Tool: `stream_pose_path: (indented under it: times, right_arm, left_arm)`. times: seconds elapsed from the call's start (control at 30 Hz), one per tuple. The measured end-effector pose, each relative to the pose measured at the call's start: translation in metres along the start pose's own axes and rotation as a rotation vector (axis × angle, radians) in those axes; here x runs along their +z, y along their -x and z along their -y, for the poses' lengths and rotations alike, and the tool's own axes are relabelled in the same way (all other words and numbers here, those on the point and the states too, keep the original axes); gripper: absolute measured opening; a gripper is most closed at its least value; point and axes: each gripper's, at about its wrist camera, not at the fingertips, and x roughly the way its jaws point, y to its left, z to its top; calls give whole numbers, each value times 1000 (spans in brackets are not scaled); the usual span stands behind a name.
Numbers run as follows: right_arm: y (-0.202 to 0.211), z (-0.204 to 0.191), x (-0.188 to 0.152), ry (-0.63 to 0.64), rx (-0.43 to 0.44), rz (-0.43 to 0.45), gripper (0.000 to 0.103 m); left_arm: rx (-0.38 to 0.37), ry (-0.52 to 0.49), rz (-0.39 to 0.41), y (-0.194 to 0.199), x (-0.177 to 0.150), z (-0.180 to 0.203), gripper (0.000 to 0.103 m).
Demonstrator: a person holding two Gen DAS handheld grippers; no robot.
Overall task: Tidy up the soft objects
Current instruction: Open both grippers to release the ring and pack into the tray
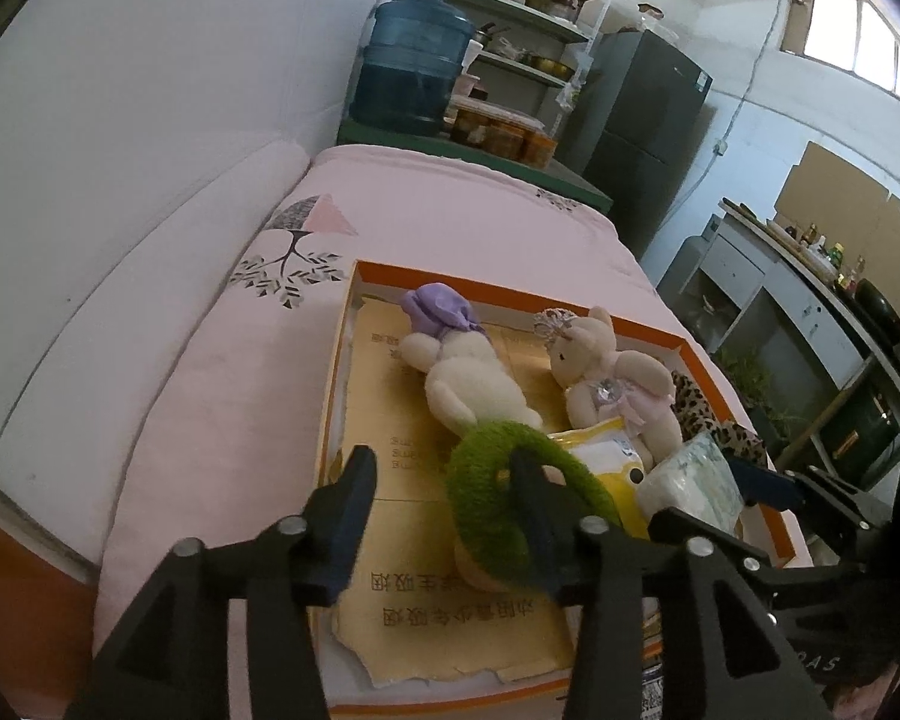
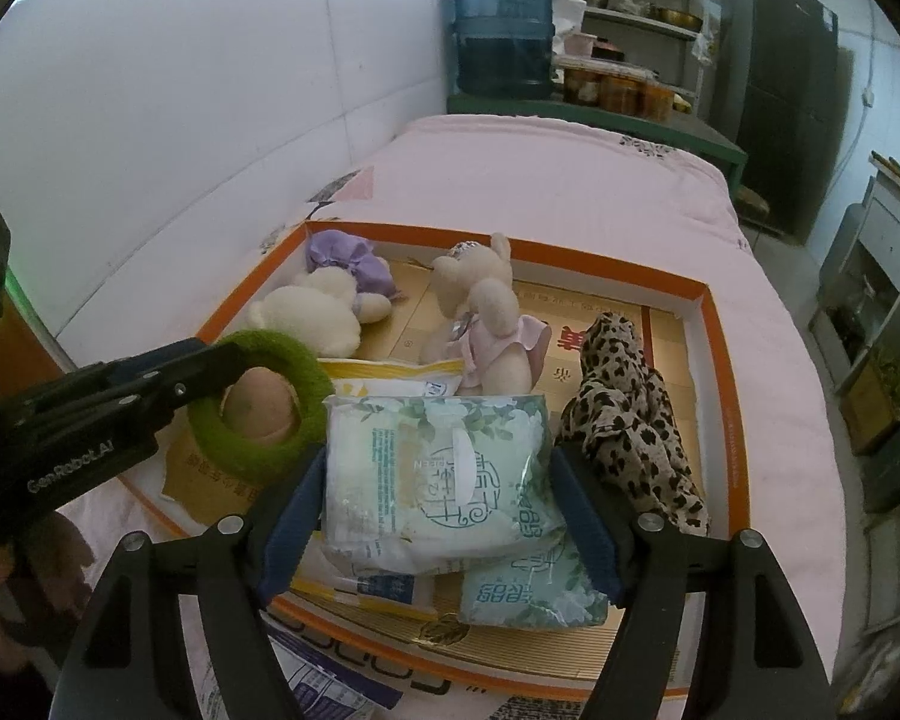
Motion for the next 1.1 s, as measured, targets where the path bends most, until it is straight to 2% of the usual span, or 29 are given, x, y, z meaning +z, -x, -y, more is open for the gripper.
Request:
stream_pose_path:
  times: [0.77, 1.1]
  right_arm:
    - [24, 6, -2, -41, 8, 37, 78]
    - [47, 6, -4, -61, 6, 61, 78]
  left_arm:
    - [13, -8, 44, 27, -2, 6, 49]
    - [19, -17, 64, 47, -4, 13, 49]
